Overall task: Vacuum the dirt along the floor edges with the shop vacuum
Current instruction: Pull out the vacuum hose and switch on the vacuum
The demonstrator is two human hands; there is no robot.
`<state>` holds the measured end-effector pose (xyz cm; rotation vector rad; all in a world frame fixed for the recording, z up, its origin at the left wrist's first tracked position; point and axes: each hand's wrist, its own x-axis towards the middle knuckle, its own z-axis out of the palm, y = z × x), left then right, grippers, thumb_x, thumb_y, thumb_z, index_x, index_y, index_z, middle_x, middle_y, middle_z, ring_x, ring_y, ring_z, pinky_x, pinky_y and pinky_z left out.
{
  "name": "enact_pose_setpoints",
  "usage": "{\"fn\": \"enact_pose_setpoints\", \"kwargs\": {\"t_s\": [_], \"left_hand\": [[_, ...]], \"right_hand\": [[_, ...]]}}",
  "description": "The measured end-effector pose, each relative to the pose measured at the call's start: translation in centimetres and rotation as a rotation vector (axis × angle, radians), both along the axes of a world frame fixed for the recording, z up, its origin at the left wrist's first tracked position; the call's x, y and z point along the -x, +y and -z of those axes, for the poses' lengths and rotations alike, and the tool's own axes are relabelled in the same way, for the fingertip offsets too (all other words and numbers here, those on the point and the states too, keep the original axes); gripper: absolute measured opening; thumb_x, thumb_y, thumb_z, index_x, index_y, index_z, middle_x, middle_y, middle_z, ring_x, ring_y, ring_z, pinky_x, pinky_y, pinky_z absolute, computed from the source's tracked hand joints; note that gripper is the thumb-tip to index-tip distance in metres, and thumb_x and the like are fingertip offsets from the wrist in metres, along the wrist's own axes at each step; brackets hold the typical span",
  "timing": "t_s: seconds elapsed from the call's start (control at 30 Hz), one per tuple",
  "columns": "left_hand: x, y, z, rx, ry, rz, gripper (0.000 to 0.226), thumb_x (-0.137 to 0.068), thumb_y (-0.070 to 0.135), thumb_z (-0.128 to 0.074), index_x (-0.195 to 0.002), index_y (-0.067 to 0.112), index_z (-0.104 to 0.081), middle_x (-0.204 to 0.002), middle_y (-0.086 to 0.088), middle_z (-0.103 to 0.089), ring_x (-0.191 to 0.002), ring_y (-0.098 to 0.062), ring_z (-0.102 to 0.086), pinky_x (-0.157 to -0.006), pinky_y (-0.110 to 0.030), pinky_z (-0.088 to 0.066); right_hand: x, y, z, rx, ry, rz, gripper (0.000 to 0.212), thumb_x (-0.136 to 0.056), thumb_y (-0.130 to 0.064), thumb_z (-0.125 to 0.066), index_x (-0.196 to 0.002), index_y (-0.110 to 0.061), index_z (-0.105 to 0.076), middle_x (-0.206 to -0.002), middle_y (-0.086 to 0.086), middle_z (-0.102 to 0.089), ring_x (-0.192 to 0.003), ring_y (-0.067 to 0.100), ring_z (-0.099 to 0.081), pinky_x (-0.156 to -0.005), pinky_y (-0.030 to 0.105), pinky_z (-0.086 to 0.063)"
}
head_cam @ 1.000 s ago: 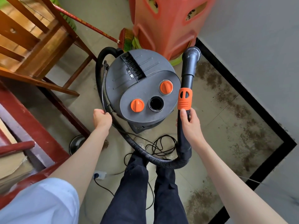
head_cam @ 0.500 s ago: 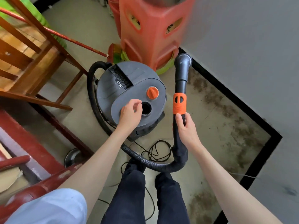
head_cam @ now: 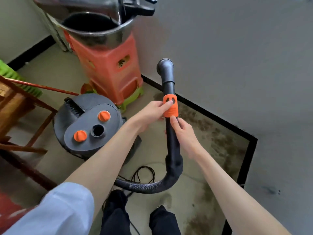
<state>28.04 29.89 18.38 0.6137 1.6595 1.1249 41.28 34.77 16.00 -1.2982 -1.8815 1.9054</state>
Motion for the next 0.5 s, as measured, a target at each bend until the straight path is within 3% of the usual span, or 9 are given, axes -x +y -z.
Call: {"fn": "enact_pose_setpoints", "kwargs": {"t_s": [0.13, 0.27, 0.37, 0.5], "left_hand": [[-4.1, 3.2, -1.1, -0.052, -0.070, -0.008, 0.027, -0.098, 0.032, -0.046, -0.090, 0.012, -0.063, -0.091, -0.006, -0.065, -0.087, -0.015, -0.061, -0.087, -0.027, -0.049], [-6.5, 4.5, -2.4, -0.063, 0.039, -0.040, 0.028, -0.098, 0.033, -0.048, -0.092, 0.011, -0.064, -0.090, -0.005, -0.064, -0.087, -0.015, -0.058, -0.096, -0.037, -0.046], [-6.2, 4.6, -3.3, -0.061, 0.118, -0.046, 0.031, -0.096, 0.037, -0.049, -0.097, 0.011, -0.065, -0.096, -0.006, -0.068, -0.094, -0.018, -0.062, -0.099, -0.041, -0.044], [-5.9, 3.7, -4.5, -0.166, 0.029, -0.158, 0.025, -0.100, 0.027, -0.044, -0.104, 0.012, -0.064, -0.105, -0.008, -0.068, -0.099, -0.017, -0.065, -0.090, -0.032, -0.051]], "right_hand": [[-4.0, 2.9, -0.9, 0.092, 0.059, 0.023, 0.059, -0.095, -0.050, -0.050, -0.101, 0.009, -0.055, -0.084, 0.025, -0.059, -0.078, 0.027, -0.058, -0.073, 0.041, -0.047], [-7.1, 3.6, -1.0, 0.132, 0.056, -0.066, 0.039, -0.094, -0.047, -0.050, -0.091, -0.009, -0.058, -0.086, 0.011, -0.065, -0.079, 0.022, -0.063, -0.079, 0.042, -0.052], [-8.0, 3.0, -1.1, 0.095, 0.107, -0.125, 0.017, -0.097, -0.031, -0.052, -0.092, -0.015, -0.053, -0.088, 0.008, -0.065, -0.083, 0.020, -0.065, -0.083, 0.040, -0.054], [-6.5, 2.7, -2.6, 0.059, 0.158, -0.083, 0.010, -0.099, -0.029, -0.049, -0.096, -0.020, -0.051, -0.089, 0.009, -0.062, -0.082, 0.021, -0.062, -0.085, 0.045, -0.053]]}}
